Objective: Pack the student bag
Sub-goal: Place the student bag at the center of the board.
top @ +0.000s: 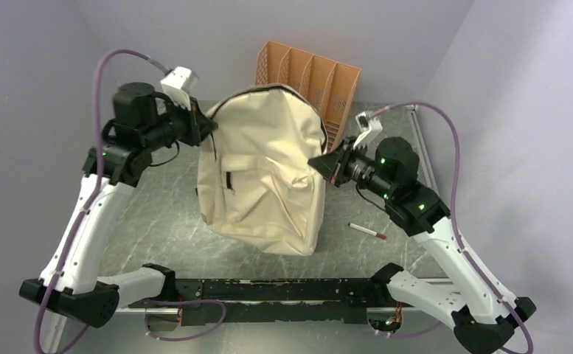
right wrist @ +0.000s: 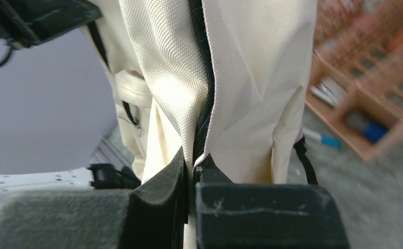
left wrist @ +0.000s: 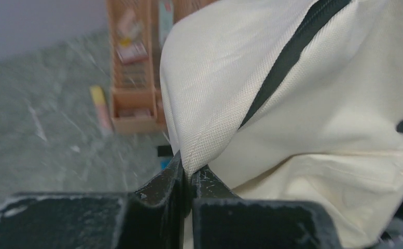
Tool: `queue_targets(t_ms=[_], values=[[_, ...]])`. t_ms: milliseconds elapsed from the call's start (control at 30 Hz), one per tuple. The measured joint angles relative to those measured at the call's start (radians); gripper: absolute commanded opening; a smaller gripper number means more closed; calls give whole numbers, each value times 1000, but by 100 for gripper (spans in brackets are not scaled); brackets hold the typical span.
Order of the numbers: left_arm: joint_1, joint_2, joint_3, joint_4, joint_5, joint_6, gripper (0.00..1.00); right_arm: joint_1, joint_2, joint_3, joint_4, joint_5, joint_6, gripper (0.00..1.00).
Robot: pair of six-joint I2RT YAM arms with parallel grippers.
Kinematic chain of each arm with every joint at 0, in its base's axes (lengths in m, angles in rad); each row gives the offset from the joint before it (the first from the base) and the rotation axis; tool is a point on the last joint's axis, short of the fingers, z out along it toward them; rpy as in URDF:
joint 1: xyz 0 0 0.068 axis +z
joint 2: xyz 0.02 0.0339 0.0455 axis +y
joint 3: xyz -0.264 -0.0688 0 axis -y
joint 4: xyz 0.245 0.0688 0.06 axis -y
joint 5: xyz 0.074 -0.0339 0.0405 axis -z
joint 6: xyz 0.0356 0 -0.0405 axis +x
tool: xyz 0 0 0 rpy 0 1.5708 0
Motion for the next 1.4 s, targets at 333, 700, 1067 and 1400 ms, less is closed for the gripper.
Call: queue_targets(t_ms=[333, 700, 1067, 1400], values=[[-3, 87, -306, 144, 127, -27, 5, -5, -12, -278, -34, 204, 5, 0], [-4, 206, -344, 346, 174, -31, 5, -61, 140, -259, 51, 325, -115, 3], [-25, 263, -346, 463, 202, -56, 5, -128, 233, -129, 65, 410, -220, 41], [-25, 268, -359, 484, 207, -73, 5, -138, 62, -50, 8, 445, -203, 46]])
